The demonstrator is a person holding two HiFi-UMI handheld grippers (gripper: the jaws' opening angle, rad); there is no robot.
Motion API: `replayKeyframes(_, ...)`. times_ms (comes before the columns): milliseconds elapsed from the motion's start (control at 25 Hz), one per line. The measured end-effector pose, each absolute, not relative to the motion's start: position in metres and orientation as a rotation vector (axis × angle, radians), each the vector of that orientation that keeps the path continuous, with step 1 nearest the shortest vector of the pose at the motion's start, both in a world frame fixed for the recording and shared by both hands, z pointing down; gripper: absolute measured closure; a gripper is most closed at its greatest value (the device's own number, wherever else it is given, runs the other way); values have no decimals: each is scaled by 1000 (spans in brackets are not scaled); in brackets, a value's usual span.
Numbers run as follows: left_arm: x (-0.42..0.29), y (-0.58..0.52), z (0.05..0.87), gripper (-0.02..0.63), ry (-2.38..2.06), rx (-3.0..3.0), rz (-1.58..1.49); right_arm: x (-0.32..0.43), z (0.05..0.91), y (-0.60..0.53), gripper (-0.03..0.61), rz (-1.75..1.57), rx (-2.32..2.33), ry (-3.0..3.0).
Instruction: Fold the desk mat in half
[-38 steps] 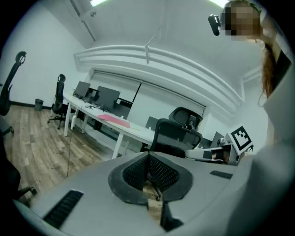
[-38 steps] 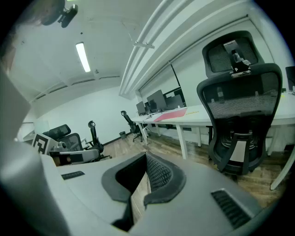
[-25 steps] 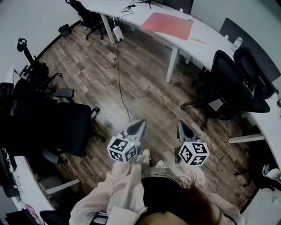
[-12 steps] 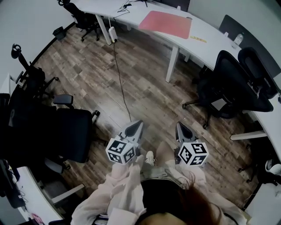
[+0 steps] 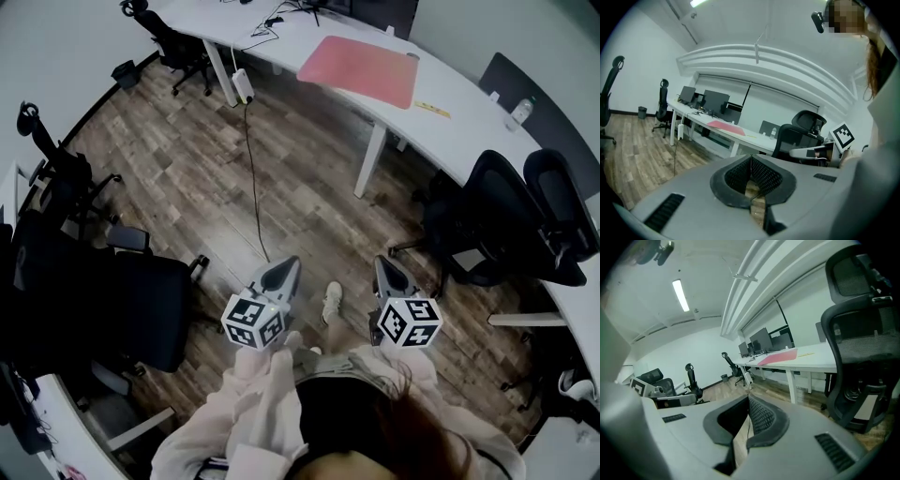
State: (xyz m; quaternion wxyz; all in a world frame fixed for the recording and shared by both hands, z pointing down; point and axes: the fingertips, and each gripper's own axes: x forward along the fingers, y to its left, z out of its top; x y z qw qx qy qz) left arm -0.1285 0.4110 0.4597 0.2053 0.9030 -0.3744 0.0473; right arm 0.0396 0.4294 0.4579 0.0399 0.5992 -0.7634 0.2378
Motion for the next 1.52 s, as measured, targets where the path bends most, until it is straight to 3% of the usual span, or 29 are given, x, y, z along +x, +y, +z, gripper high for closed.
replayKeyframes(560, -84, 234, 448, 584, -1163, 2496, 86, 75, 450, 238, 566, 681, 1694, -2420)
replayKeyframes(1520, -71, 122, 481, 586, -1171, 2413, 119, 78, 489, 120, 566, 774, 1572, -2399)
